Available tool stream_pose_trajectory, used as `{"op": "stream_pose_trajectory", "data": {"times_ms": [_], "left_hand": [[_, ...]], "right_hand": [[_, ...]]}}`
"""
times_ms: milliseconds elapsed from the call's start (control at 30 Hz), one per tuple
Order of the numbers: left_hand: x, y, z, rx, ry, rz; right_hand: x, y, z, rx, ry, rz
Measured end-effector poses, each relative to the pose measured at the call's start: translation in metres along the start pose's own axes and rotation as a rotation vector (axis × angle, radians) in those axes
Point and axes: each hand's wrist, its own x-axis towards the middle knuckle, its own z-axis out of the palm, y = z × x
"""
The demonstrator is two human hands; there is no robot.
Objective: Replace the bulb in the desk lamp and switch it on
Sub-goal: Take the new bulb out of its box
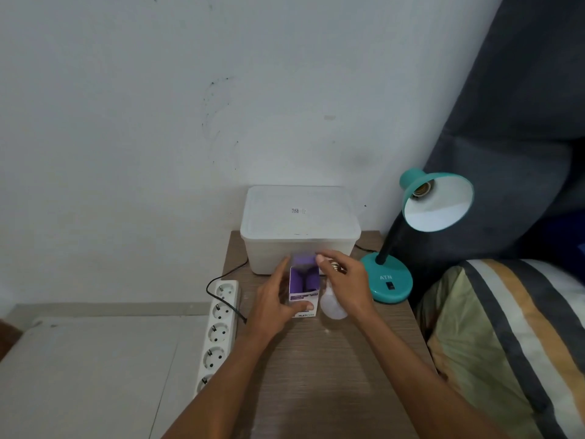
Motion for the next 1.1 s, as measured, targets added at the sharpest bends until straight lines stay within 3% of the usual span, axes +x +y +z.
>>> {"op": "stream_pose_trajectory", "data": {"times_ms": [300,500,700,833,1000,1100], "left_hand": [[-0.001,0.004,0.002,-0.001,0.009,-0.019],[-0.004,0.007,0.002,0.029,0.002,-0.025],[-0.015,0.011,0.010,0.149,0.048,0.093],[-0.013,0.009,0.012,0.192,0.061,0.112],[-0.004,0.008,0.008,0.188,0.109,0.078],[0.006,0.011,0.006,0.191,0.166,0.067]], "right_hand": [[-0.016,0.021,-0.007,-0.142,-0.119,-0.035],[-0.018,0.024,-0.002,-0.330,-0.101,-0.039],[-0.018,0.020,-0.002,-0.433,-0.123,-0.042],[-0.022,0.014,-0.003,-0.388,-0.124,-0.047],[-0.021,0.011,-0.010,-0.196,0.051,0.115],[-0.013,0.005,-0.020,-0.042,0.066,0.179]]}}
